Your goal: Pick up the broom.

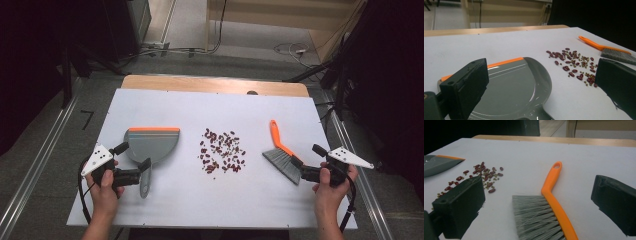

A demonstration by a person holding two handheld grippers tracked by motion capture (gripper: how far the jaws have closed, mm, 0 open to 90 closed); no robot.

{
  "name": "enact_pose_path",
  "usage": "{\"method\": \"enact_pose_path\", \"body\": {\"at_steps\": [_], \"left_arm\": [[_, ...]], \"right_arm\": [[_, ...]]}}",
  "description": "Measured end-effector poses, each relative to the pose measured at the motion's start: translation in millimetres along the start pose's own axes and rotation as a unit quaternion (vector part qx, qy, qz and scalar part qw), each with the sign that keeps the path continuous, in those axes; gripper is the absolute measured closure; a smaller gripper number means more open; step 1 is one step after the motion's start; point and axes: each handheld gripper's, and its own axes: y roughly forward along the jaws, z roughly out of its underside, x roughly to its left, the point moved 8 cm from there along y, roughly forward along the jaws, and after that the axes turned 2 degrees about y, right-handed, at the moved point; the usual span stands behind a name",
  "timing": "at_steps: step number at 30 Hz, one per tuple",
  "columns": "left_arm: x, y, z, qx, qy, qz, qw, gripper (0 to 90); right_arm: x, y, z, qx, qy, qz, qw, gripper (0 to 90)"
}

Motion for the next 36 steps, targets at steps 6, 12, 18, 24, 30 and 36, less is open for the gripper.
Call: {"method": "enact_pose_path", "body": {"at_steps": [6, 12, 18, 24, 30, 36], "left_arm": [[0.0, 0.6, 0.0, 0.0, 0.001, -0.002, 1.0, 0.0], [0.6, 0.5, 0.4, 0.0, -0.003, -0.006, 1.0, 0.0], [5.1, -0.8, -0.8, -0.006, -0.012, -0.01, 0.9999, 0.0], [1.7, 1.6, 1.1, 0.0, -0.005, -0.006, 1.0, 0.0], [-2.7, 5.9, 2.5, 0.007, 0.002, 0.001, 1.0, 0.0], [-5.3, 5.1, 3.1, 0.01, 0.006, 0.002, 0.9999, 0.0]], "right_arm": [[7.0, -2.1, -9.7, -0.008, -0.012, -0.004, 0.9999, 0.0], [11.3, -4.8, -26.6, -0.018, -0.009, -0.005, 0.9998, 0.0], [18.1, -1.7, -50.9, -0.016, -0.031, 0.005, 0.9994, 0.0], [13.2, 9.2, -72.2, -0.004, -0.027, 0.023, 0.9994, 0.0], [5.6, 39.2, -72.1, 0.056, 0.003, 0.007, 0.9984, 8.1], [0.6, 56.7, -60.9, 0.097, 0.019, 0.008, 0.995, 28.0]]}}
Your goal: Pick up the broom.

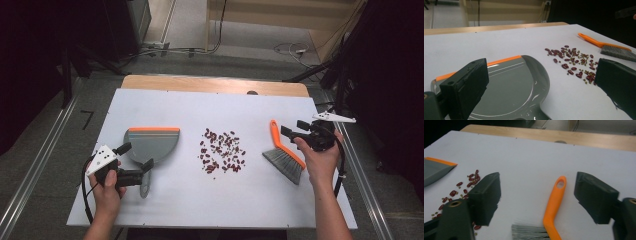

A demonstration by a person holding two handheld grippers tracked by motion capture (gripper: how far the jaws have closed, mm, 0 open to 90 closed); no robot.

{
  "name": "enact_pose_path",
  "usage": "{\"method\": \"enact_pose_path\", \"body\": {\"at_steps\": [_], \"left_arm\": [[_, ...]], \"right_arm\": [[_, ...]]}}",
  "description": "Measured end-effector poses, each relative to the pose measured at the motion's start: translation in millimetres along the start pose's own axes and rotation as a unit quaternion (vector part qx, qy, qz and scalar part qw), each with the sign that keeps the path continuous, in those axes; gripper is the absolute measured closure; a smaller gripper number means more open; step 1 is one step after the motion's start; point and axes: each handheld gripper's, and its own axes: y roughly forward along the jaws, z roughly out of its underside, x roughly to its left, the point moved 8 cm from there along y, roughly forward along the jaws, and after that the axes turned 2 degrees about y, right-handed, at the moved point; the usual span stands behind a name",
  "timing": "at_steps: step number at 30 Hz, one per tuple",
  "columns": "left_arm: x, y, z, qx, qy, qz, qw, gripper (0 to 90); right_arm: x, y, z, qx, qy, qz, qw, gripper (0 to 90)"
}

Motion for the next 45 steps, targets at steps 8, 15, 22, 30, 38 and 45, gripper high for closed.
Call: {"method": "enact_pose_path", "body": {"at_steps": [8, 15, 22, 30, 38, 45], "left_arm": [[-1.1, 0.1, 0.3, 0.001, 0.002, 0.0, 1.0, 0.0], [-1.7, 1.2, 0.9, 0.003, 0.004, 0.001, 1.0, 0.0], [-1.2, 0.7, 1.4, 0.004, 0.004, 0.0, 1.0, 0.0], [-2.2, 1.0, 1.8, 0.004, 0.004, -0.001, 1.0, 0.0], [-2.6, 1.3, 2.7, 0.006, 0.004, 0.0, 1.0, 0.0], [-4.3, 0.1, 0.5, 0.002, 0.003, 0.002, 1.0, 0.0]], "right_arm": [[-7.3, 21.8, 16.1, 0.07, 0.034, 0.016, 0.9968, 44.5], [-10.5, 36.2, 31.7, 0.105, 0.03, 0.02, 0.9938, 49.2], [-15.8, 47.9, 47.1, 0.129, 0.033, 0.057, 0.9894, 56.1], [-15.2, 57.9, 56.4, 0.149, 0.036, 0.056, 0.9865, 61.2], [-17.5, 64.7, 63.0, 0.165, 0.038, 0.076, 0.9826, 61.5], [-19.8, 67.8, 68.9, 0.172, 0.025, 0.106, 0.9791, 65.6]]}}
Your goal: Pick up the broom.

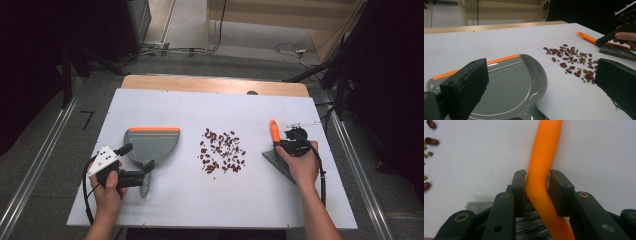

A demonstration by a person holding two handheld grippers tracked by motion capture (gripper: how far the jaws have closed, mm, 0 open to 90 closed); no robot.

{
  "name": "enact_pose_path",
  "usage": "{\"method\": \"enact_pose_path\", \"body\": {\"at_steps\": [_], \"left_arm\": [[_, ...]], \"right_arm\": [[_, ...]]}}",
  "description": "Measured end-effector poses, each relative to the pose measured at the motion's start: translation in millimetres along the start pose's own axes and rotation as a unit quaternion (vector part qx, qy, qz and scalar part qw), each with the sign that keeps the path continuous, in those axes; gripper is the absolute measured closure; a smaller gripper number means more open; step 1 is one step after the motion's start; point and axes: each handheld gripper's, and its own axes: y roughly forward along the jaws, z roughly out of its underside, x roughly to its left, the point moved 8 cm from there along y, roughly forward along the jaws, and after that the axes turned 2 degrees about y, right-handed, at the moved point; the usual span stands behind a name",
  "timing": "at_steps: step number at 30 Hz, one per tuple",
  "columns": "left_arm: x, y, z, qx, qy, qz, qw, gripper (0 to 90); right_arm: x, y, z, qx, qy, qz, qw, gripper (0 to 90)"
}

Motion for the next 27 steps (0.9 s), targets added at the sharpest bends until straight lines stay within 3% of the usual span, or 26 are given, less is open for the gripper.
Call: {"method": "enact_pose_path", "body": {"at_steps": [11, 22, 27], "left_arm": [[-5.6, 1.0, -2.1, 0.003, 0.011, -0.002, 0.9999, 0.0], [-5.0, -2.3, -7.8, -0.005, 0.006, -0.001, 1.0, 0.0], [-3.4, -5.2, -9.7, -0.009, 0.004, -0.006, 0.9999, 0.0]], "right_arm": [[1.4, 1.7, -1.6, 0.014, 0.012, 0.015, 0.9997, 66.3], [-0.1, -1.9, 0.0, -0.014, 0.02, -0.003, 0.9997, 66.7], [-1.3, -12.5, -0.1, -0.053, 0.02, -0.008, 0.9984, 67.0]]}}
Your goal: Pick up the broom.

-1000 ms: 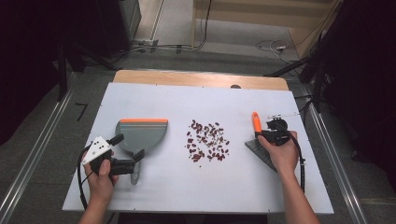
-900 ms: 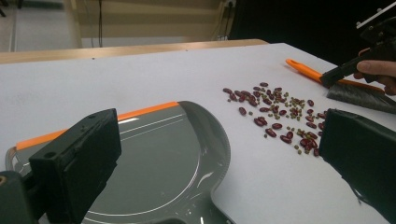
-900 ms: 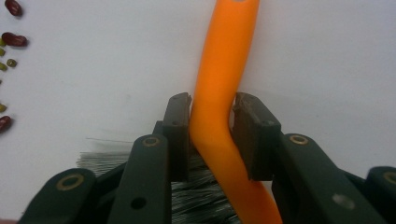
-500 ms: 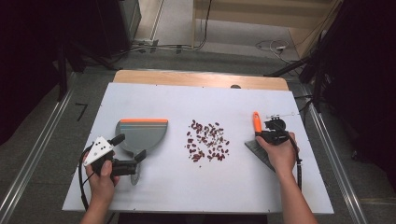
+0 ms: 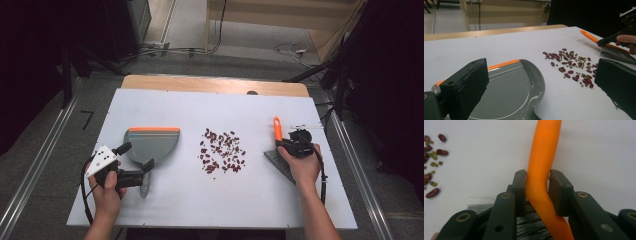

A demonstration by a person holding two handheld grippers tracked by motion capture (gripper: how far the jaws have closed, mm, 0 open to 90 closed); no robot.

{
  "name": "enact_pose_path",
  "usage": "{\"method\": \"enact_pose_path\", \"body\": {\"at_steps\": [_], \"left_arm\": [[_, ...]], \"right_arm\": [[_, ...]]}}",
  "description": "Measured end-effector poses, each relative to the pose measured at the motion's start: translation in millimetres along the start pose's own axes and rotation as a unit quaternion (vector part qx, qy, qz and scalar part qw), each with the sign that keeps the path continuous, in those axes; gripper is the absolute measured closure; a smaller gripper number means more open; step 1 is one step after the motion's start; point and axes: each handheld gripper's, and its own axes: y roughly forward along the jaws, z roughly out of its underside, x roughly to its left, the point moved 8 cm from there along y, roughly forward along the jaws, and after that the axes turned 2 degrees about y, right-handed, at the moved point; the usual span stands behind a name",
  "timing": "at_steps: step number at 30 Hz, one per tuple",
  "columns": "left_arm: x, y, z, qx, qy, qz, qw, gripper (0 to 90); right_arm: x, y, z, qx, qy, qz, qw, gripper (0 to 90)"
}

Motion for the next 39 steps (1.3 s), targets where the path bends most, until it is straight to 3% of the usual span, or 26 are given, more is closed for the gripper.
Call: {"method": "enact_pose_path", "body": {"at_steps": [4, 5, 7, 11, 16, 18, 22, 27, 29, 31, 39], "left_arm": [[-0.5, -0.9, -2.2, -0.002, 0.007, -0.004, 1.0, 0.0], [-0.5, -0.9, -2.2, -0.002, 0.007, -0.004, 1.0, 0.0], [-2.5, -0.6, -2.9, 0.002, 0.019, -0.008, 0.9998, 0.0], [-7.3, 1.8, -3.6, 0.005, 0.031, -0.004, 0.9995, 0.0], [-10.5, 2.0, -6.2, 0.002, 0.035, -0.001, 0.9994, 0.0], [-11.9, 1.8, -7.5, 0.002, 0.038, 0.0, 0.9993, 0.0], [-15.4, 2.8, -8.8, 0.0, 0.04, 0.004, 0.9992, 0.0], [-19.0, 3.1, -11.1, -0.002, 0.043, 0.007, 0.9991, 0.0], [-20.2, 3.4, -12.0, -0.003, 0.043, 0.008, 0.999, 0.0], [-21.9, 3.7, -13.2, -0.004, 0.044, 0.01, 0.999, 0.0], [-35.7, 9.7, -18.1, -0.003, 0.055, 0.03, 0.998, 0.0]], "right_arm": [[0.9, -11.7, -2.2, -0.045, -0.005, -0.007, 0.999, 67.4], [0.9, -11.7, -2.2, -0.045, -0.005, -0.007, 0.999, 67.4], [1.1, -19.2, -4.0, -0.074, -0.002, -0.014, 0.9972, 67.6], [0.2, -31.4, -6.1, -0.119, 0.005, -0.026, 0.9925, 68.0], [-5.1, -52.8, -11.3, -0.18, 0.027, -0.039, 0.9825, 69.0], [-6.2, -56.2, -11.8, -0.186, 0.03, -0.041, 0.9813, 69.1], [-4.5, -66.5, -13.4, -0.217, 0.034, -0.063, 0.9735, 69.2], [1.2, -78.1, -18.4, -0.248, 0.033, -0.073, 0.9655, 69.4], [2.5, -80.3, -19.5, -0.254, 0.032, -0.073, 0.964, 69.4], [6.7, -86.8, -22.9, -0.269, 0.034, -0.084, 0.9588, 69.4], [27.1, -103.4, -32.1, -0.293, 0.015, -0.095, 0.9512, 69.4]]}}
